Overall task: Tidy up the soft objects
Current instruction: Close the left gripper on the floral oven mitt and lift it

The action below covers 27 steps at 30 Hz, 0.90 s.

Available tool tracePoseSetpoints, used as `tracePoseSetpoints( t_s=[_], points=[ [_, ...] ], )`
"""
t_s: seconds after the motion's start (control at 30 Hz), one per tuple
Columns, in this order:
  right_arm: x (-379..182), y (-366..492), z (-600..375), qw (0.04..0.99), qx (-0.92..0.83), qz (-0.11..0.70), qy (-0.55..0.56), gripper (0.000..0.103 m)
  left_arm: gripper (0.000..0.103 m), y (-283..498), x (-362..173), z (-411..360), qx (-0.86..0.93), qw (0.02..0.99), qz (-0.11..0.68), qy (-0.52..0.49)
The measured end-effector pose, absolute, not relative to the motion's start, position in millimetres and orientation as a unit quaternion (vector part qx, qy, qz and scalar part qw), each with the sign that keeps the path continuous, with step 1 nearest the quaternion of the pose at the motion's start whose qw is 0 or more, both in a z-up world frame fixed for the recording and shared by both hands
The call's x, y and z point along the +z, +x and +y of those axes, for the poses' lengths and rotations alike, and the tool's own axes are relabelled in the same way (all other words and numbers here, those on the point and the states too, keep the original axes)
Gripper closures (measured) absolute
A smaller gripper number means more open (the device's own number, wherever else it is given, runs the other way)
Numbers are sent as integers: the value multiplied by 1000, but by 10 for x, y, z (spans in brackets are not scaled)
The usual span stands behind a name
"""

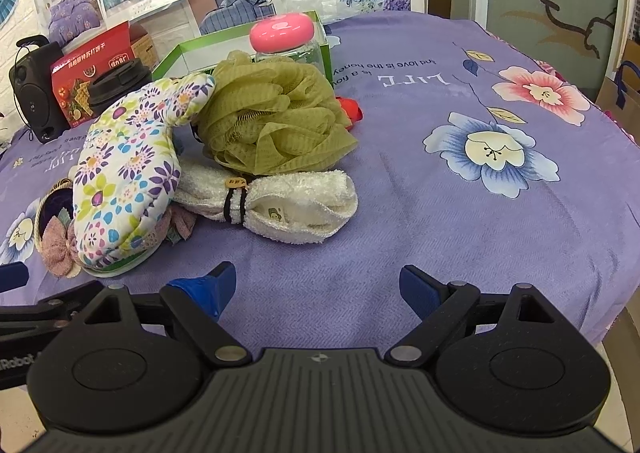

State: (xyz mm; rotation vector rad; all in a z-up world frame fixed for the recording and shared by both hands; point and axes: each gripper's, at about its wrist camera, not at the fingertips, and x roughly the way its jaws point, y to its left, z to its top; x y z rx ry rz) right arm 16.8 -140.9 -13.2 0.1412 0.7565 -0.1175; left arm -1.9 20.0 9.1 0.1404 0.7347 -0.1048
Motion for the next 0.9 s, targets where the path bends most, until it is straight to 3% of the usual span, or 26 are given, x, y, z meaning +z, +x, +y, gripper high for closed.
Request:
tracePoseSetpoints(
  t_s=[0.27, 0.43, 0.73, 0.9],
  points=[
    [87, 41, -1614, 940, -54, 326, 86, 27, 12, -78, 648, 503, -86, 953, 288, 37],
    [267, 23, -1696, 953, -28, 285, 102, 27, 12, 170, 610, 372, -132, 937, 322, 25],
    [317, 175, -1189, 950, 105, 289, 57, 27, 12, 701, 944, 725, -145, 926, 348, 0],
    [323, 411, -969, 946, 125, 299, 23, 27, 12, 918, 849, 687, -166, 910, 380, -4]
  ],
)
